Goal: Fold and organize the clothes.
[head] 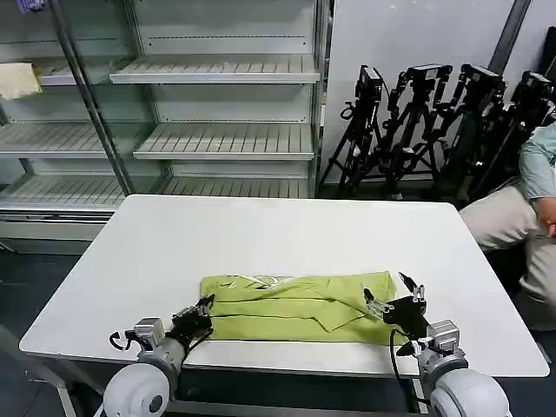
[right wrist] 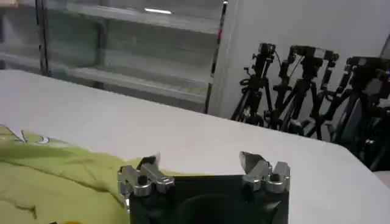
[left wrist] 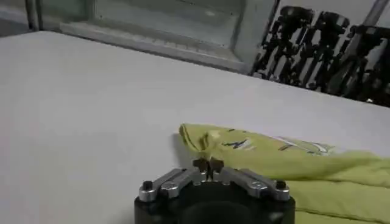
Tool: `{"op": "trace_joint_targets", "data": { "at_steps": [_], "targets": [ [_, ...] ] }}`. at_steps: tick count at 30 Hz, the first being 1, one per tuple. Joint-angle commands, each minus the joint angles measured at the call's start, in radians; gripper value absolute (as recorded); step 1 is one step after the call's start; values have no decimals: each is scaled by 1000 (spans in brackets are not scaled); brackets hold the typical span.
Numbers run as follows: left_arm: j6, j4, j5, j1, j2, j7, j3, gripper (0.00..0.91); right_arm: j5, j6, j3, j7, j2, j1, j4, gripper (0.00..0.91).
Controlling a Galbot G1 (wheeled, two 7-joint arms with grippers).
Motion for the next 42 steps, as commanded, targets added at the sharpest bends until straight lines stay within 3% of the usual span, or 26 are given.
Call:
{"op": "trace_joint_targets", "data": {
  "at_steps": [1, 9, 14, 20, 26, 33, 42],
  "targets": [
    [22, 36, 79, 20, 132, 96, -209, 10, 1, 2, 1, 0, -2, 6, 2, 907],
    [73, 35, 114, 79, 276, 205, -481, 10, 6, 15, 15, 1, -15, 0, 1, 907],
    [80, -43, 103, 72, 305, 199, -473, 10, 10, 24, 25, 3, -18, -5, 0, 907],
    [78, -203, 193, 32, 238, 192, -326, 10, 8, 28, 38, 6, -22, -10, 1, 907],
    [79, -294, 286, -20, 142, 208, -72, 10, 8, 19, 53, 12, -29, 5, 9, 907],
    [80, -241, 315, -116, 63, 205, 165, 10, 5, 8, 73, 13, -34, 1, 38, 907],
    [80, -150, 341, -216, -5, 191, 298, 10, -2, -1, 77, 16, -23, 7, 47, 907]
  ]
}}
